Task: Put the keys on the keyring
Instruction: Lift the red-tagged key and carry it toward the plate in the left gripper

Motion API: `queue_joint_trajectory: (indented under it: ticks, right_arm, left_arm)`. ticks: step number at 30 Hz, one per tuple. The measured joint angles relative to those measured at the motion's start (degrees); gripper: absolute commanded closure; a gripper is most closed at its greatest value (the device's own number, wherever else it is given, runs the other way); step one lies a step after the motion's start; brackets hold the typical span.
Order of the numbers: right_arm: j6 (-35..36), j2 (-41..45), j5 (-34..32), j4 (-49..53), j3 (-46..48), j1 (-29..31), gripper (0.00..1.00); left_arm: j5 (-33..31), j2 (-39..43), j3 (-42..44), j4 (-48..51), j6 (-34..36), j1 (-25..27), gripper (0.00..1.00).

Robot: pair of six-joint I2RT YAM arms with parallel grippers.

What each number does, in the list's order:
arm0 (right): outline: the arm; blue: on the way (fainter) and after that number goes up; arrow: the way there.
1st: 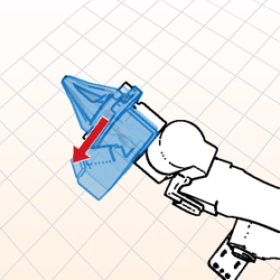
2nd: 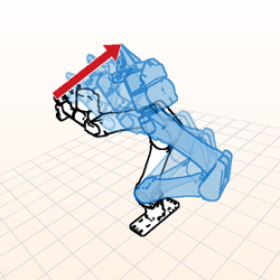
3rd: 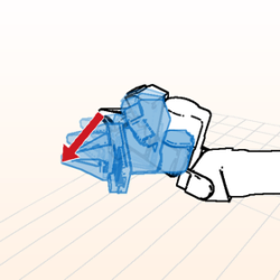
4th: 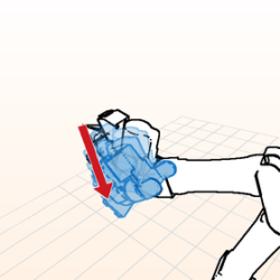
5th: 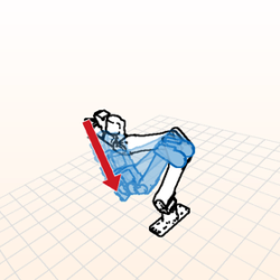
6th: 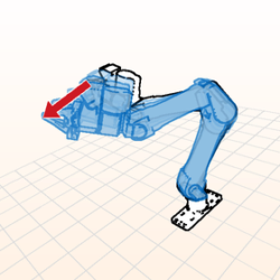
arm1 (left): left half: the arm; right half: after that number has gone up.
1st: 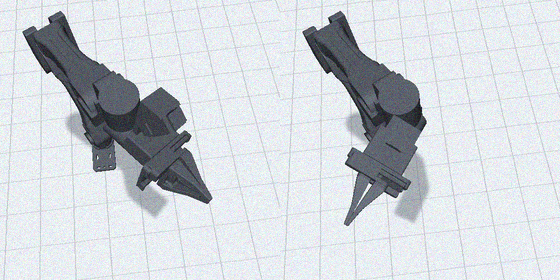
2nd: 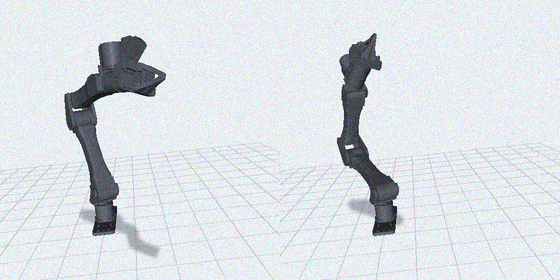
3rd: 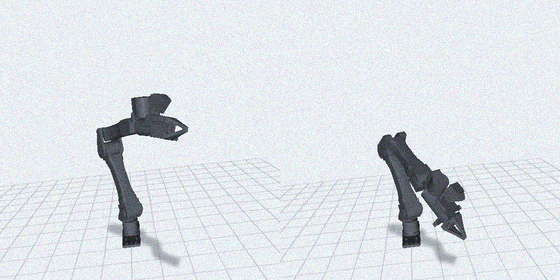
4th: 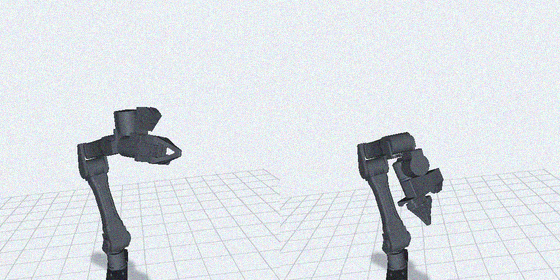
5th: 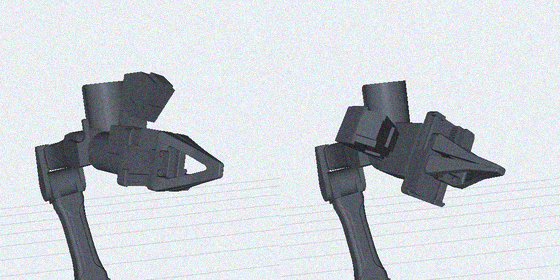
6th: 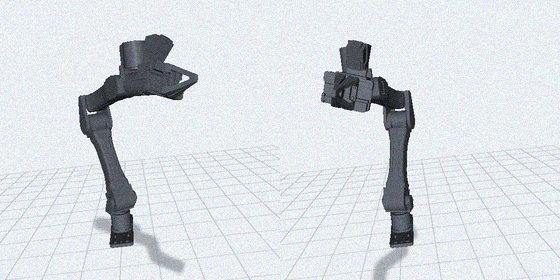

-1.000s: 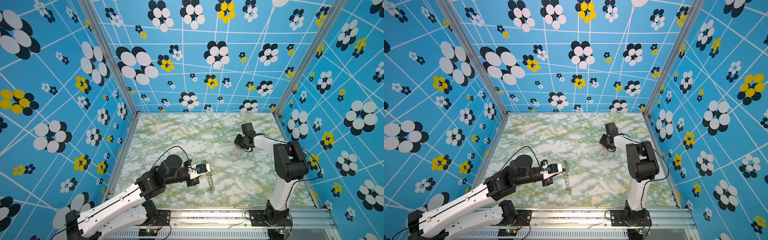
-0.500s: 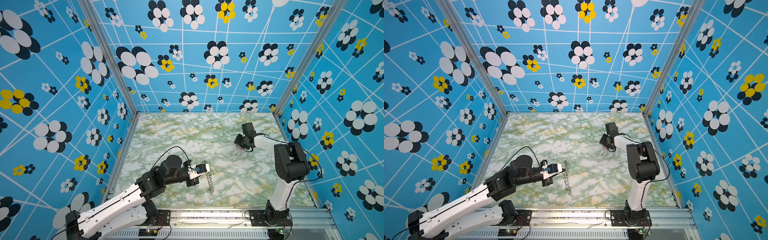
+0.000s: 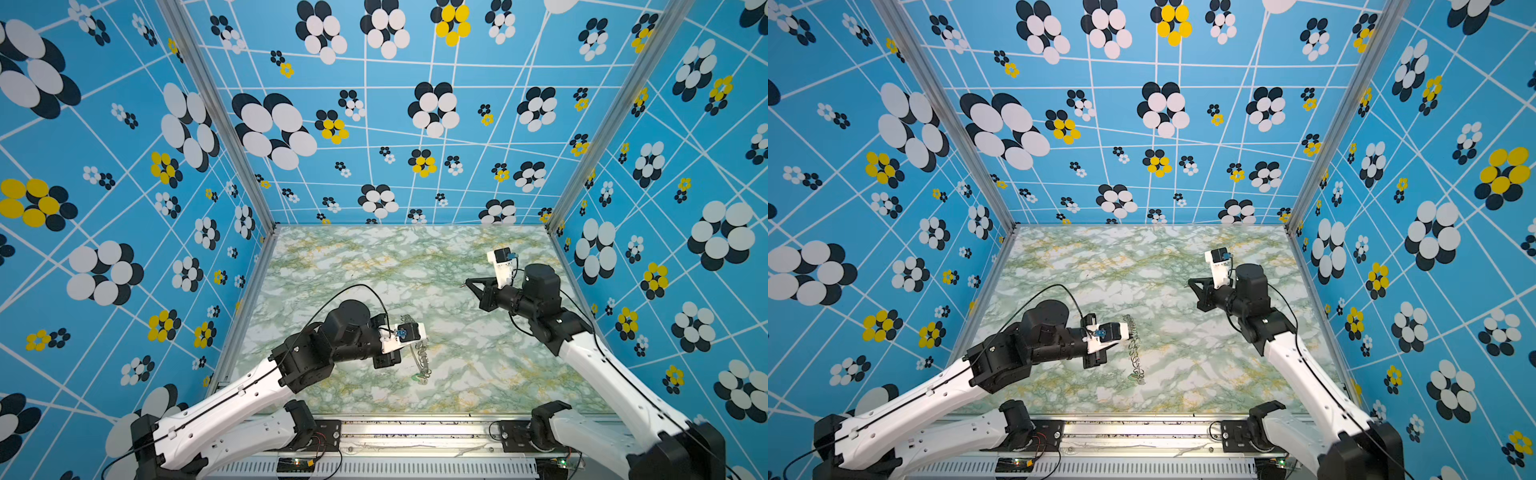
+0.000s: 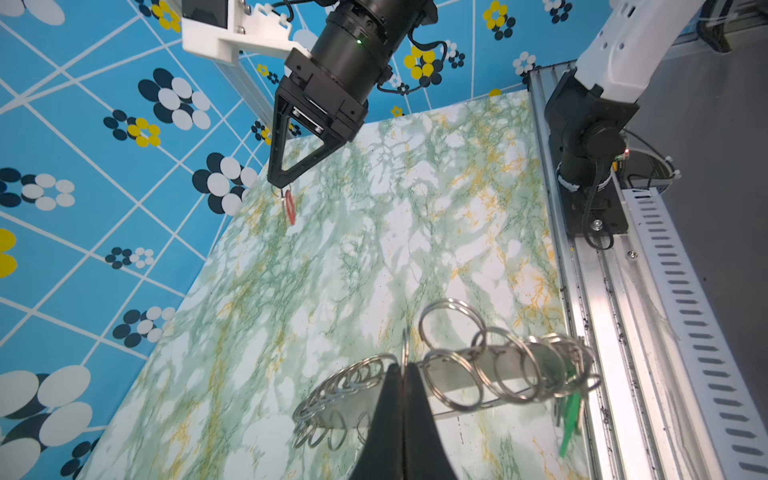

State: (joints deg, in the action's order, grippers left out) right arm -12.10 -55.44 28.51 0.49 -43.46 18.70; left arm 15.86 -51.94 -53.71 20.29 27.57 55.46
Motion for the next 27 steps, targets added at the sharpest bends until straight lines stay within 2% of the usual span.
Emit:
queue_joint_trajectory:
  ticks: [3, 7, 12, 17, 23, 27]
  right_arm:
    - [0.87, 5.27, 6.36, -3.02, -0.07, 0.42, 1.00]
    - [1.27, 6.95, 13.66, -4.17, -2.01, 1.09, 1.00]
    - [7.41, 7.52, 19.67, 0.90, -8.33, 4.61, 1.00]
    - [17.09, 9.01, 22.01, 9.70, -14.86, 9.33, 1.00]
    - [27.89, 10.29, 21.09, 20.65, -19.41, 15.23, 0.98]
    - [33.86, 9.77, 19.93, 28.70, -22.10, 18.10, 1.00]
  left_arm:
    - [0.83, -1.55, -4.09, 2.14, 0.39, 1.77, 1.00]
    - [1.60, -3.19, -7.82, 5.16, 1.07, 3.26, 1.00]
    - [1.77, -5.46, -11.82, 9.44, 2.14, 4.50, 1.00]
    - [1.84, -7.80, -17.07, 13.90, 3.37, 5.18, 1.00]
    - [2.43, -9.31, -21.07, 17.29, 4.63, 5.46, 1.00]
    - [2.36, -10.47, -22.23, 18.84, 5.53, 6.19, 1.00]
